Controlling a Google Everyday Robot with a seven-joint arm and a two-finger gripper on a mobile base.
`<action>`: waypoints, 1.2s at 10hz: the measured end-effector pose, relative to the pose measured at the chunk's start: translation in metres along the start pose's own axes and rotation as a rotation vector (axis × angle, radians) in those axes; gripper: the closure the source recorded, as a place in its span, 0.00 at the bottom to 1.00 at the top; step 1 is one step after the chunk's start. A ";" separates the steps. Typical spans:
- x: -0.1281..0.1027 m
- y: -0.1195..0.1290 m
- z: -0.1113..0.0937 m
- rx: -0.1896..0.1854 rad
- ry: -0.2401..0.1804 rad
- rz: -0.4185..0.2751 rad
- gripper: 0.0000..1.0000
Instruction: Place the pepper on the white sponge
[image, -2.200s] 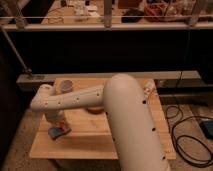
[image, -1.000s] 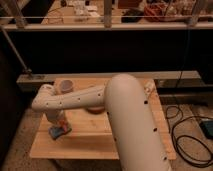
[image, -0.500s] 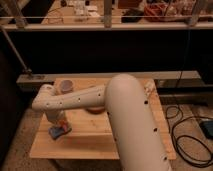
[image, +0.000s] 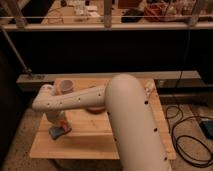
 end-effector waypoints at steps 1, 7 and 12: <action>0.000 0.001 -0.001 0.000 0.001 -0.003 0.90; 0.001 0.002 0.000 0.005 0.007 -0.015 0.90; 0.001 0.003 0.002 0.008 0.010 -0.023 0.90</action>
